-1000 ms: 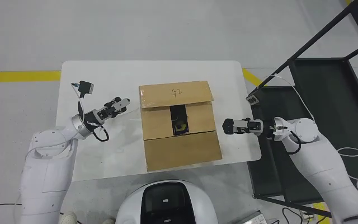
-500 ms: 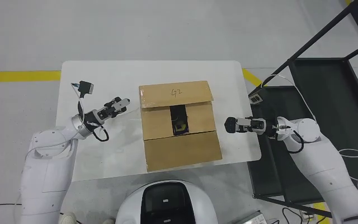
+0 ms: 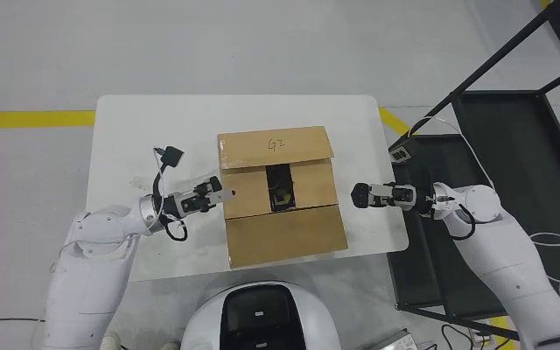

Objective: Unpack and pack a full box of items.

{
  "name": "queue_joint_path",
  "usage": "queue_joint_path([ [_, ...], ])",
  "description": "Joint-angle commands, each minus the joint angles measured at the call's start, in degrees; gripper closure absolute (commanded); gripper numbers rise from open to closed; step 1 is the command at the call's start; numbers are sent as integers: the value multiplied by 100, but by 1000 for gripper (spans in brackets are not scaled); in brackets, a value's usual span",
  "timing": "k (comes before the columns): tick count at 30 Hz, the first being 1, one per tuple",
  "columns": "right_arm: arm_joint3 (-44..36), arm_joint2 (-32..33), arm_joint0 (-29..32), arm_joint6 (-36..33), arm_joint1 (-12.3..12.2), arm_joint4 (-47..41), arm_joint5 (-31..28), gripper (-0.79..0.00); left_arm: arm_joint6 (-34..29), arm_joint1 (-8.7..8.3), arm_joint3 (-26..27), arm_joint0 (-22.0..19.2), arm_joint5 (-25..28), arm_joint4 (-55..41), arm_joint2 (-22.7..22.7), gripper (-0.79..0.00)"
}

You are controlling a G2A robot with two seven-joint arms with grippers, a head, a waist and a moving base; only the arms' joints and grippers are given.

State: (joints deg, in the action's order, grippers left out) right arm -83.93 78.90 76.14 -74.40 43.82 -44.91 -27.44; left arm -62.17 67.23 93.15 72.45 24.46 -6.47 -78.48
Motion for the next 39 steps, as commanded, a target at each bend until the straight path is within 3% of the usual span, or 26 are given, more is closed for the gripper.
queue_joint_path([
  [1,0,0,0,0,0,0,0,-785,4,2,-24,-40,31,10,118,-785],
  [7,0,0,0,0,0,0,0,-785,414,46,-501,-386,-231,215,480,-785],
  [15,0,0,0,0,0,0,0,-785,655,121,-1174,-965,-529,-259,761,-785],
  [35,0,0,0,0,0,0,0,-785,741,98,-999,-783,-603,-150,840,-785],
  [39,0,0,0,0,0,0,0,-785,1037,100,-1134,-778,-747,14,891,-785],
])
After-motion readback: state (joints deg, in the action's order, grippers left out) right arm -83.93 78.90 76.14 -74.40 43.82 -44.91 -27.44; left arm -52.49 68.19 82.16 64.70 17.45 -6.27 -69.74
